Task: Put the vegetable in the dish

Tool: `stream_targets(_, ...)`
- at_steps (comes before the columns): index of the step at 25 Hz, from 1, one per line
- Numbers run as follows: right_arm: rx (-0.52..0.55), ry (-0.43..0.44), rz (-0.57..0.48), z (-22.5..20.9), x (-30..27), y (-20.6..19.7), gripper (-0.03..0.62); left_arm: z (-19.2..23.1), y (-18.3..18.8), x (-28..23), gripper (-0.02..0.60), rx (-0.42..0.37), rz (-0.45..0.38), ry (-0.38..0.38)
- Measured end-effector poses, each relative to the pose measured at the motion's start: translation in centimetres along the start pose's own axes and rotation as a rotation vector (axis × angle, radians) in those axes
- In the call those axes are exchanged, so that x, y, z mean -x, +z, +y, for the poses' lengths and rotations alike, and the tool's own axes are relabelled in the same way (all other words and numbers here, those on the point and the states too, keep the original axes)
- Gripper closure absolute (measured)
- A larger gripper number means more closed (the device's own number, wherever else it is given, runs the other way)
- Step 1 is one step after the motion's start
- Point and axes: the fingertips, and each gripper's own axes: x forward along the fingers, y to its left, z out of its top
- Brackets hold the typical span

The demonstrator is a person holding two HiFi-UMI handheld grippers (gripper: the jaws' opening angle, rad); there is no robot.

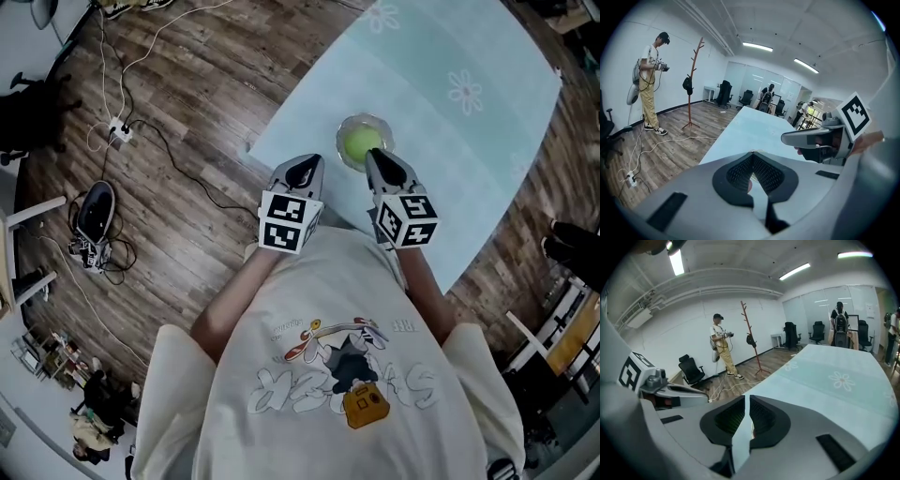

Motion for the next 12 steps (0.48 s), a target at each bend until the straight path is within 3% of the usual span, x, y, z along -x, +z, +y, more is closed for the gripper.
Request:
stream_targets(6, -0.117, 0.15, -0.064, 2.0, 4.1, 2.2, 0.562, -2.7, 2.5, 0.1, 0.574, -0.048, -0.022, -0.072)
stream_targets(12, -0.032, 0.24, -0.107, 2.2, 6.0, 4.3, 0.571, -3.8, 5.1, 1.0, 0.574, -0.073, -0.03, -0.128)
